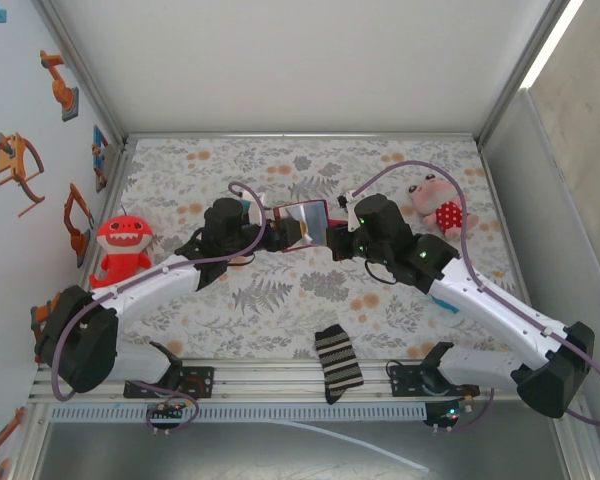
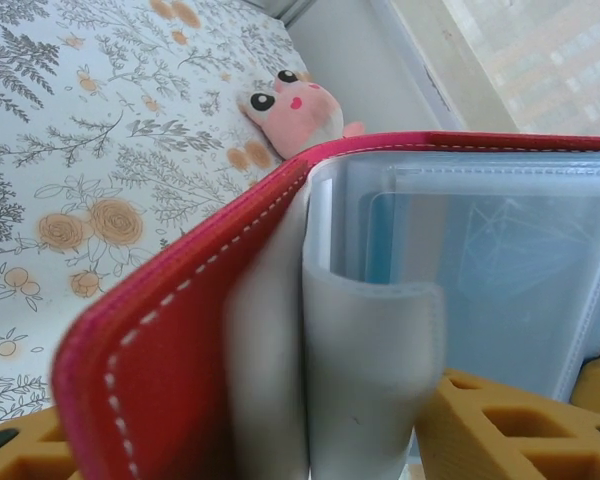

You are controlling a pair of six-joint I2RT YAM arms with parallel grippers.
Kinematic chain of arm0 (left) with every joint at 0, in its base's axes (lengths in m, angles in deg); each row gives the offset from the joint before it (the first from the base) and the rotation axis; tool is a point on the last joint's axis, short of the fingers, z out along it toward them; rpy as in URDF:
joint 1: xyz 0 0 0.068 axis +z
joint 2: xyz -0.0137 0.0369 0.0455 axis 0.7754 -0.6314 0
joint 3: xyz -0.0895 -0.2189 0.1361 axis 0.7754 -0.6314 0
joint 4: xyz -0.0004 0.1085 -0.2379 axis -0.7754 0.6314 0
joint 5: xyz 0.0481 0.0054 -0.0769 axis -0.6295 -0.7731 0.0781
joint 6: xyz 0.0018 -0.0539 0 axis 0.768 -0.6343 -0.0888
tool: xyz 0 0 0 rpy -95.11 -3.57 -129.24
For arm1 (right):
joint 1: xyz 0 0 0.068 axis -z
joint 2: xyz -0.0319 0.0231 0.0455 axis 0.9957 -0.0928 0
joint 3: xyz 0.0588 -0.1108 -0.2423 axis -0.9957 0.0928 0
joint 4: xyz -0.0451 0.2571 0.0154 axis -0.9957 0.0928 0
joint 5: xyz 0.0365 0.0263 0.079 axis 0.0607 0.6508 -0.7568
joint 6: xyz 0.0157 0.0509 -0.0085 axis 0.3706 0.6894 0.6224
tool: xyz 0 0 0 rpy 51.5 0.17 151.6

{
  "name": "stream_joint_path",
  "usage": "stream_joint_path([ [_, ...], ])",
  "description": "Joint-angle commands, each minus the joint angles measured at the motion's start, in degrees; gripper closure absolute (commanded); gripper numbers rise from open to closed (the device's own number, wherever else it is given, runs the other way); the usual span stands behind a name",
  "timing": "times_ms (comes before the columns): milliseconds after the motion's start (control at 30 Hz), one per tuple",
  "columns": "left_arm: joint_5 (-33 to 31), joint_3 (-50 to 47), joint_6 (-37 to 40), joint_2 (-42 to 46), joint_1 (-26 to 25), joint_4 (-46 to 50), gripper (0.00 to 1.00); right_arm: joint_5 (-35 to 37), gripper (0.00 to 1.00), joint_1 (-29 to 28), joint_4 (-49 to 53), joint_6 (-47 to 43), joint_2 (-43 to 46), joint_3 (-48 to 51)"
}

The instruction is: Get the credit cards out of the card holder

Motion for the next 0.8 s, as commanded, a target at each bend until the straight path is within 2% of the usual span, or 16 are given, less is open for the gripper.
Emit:
stream_joint_path([
  [0, -0.62, 0.89, 0.70, 1.48, -0.33, -0.10, 0.41, 1.67, 1.00, -0.47, -1.83, -0.87, 1.49, -1.19],
  [100, -0.10, 0.79, 1.01, 2.10, -0.33, -0.13, 0.29, 2.40, 1.00, -0.47, -1.53, -0.84, 1.73, -1.16],
  [367, 2.13, 1.11, 0.08, 2.35, -0.53, -2.01, 0.16, 2.32, 1.00, -0.47, -1.52, -0.79, 0.81, -1.66],
  [767, -1.35, 1.98, 0.87, 1.40, -0.53, 2.74, 0.43, 2.58, 1.00, -0.45, -1.39, -1.05, 1.70, -1.89],
])
